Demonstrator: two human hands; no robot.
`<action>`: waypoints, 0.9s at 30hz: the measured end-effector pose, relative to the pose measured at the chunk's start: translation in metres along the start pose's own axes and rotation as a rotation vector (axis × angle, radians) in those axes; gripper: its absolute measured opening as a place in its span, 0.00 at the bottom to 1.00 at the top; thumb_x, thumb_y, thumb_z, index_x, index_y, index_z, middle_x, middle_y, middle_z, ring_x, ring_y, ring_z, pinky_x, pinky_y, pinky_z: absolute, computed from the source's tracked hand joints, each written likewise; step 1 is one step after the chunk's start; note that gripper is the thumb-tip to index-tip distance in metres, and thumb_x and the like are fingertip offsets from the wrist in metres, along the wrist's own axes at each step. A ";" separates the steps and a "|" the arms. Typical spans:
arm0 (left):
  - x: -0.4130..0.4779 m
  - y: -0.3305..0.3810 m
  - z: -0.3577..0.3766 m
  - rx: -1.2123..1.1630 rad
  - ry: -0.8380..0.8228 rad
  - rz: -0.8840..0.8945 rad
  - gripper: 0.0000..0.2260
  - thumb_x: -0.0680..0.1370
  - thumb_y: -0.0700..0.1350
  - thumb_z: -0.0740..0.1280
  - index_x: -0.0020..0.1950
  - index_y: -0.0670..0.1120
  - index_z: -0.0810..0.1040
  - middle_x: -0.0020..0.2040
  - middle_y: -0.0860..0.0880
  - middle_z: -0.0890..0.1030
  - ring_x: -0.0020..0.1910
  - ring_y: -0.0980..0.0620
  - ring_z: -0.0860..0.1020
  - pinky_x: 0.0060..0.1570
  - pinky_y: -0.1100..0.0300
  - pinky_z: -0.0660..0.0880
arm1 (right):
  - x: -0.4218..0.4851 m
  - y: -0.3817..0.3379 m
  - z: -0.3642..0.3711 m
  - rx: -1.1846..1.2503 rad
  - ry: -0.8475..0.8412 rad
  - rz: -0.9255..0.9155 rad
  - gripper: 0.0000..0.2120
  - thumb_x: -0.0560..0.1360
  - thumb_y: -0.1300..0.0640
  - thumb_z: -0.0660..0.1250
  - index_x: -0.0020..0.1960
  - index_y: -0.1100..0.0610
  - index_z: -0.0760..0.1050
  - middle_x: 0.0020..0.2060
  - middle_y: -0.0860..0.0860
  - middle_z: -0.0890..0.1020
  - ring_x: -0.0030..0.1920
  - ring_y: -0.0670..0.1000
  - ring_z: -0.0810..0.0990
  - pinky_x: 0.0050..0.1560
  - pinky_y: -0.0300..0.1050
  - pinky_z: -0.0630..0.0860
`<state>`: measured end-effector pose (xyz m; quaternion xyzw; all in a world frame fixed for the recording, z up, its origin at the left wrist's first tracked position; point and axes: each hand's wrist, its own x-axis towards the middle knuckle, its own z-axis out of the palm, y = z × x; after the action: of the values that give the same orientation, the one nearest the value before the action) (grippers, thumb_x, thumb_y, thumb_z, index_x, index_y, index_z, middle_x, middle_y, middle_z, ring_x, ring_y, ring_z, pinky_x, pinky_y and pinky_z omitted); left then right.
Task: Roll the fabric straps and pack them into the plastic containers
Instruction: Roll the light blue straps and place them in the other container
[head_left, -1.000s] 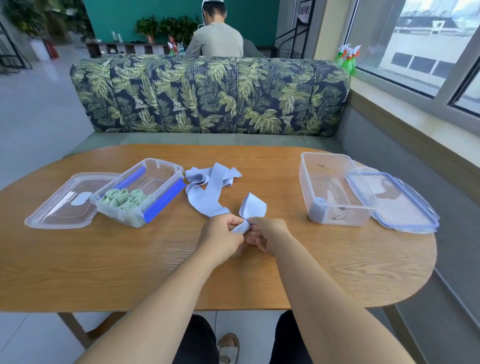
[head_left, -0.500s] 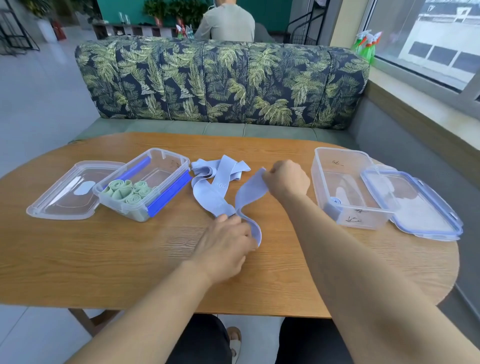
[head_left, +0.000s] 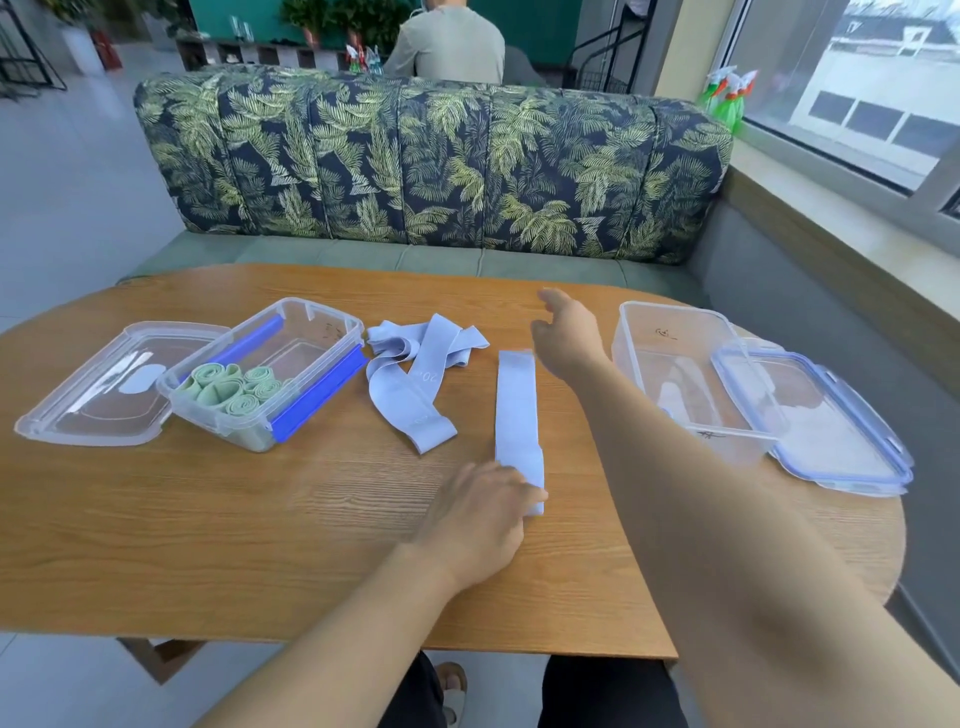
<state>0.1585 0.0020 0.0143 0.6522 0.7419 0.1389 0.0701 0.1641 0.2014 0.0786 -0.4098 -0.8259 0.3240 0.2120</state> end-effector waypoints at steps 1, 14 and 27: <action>-0.002 0.000 0.003 -0.022 -0.042 0.000 0.18 0.79 0.43 0.60 0.68 0.53 0.73 0.61 0.54 0.76 0.61 0.51 0.70 0.61 0.59 0.63 | -0.003 0.004 0.000 0.005 -0.009 -0.008 0.24 0.79 0.64 0.57 0.75 0.56 0.65 0.70 0.56 0.72 0.67 0.57 0.72 0.58 0.45 0.70; -0.038 -0.017 0.017 -0.462 0.215 -0.504 0.07 0.76 0.46 0.67 0.53 0.55 0.80 0.46 0.61 0.78 0.49 0.62 0.77 0.51 0.60 0.76 | -0.143 0.059 0.018 0.229 0.104 0.226 0.13 0.75 0.59 0.62 0.55 0.53 0.81 0.45 0.48 0.85 0.46 0.51 0.83 0.51 0.51 0.80; -0.036 -0.008 0.033 -0.490 0.178 -0.359 0.07 0.75 0.44 0.69 0.51 0.53 0.81 0.50 0.60 0.75 0.46 0.64 0.75 0.52 0.61 0.74 | -0.206 0.063 0.025 -0.103 -0.030 0.356 0.14 0.73 0.49 0.66 0.58 0.50 0.74 0.52 0.48 0.81 0.54 0.52 0.78 0.45 0.43 0.68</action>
<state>0.1656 -0.0303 -0.0224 0.4597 0.7929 0.3553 0.1835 0.3006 0.0531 -0.0008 -0.5548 -0.7589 0.3199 0.1179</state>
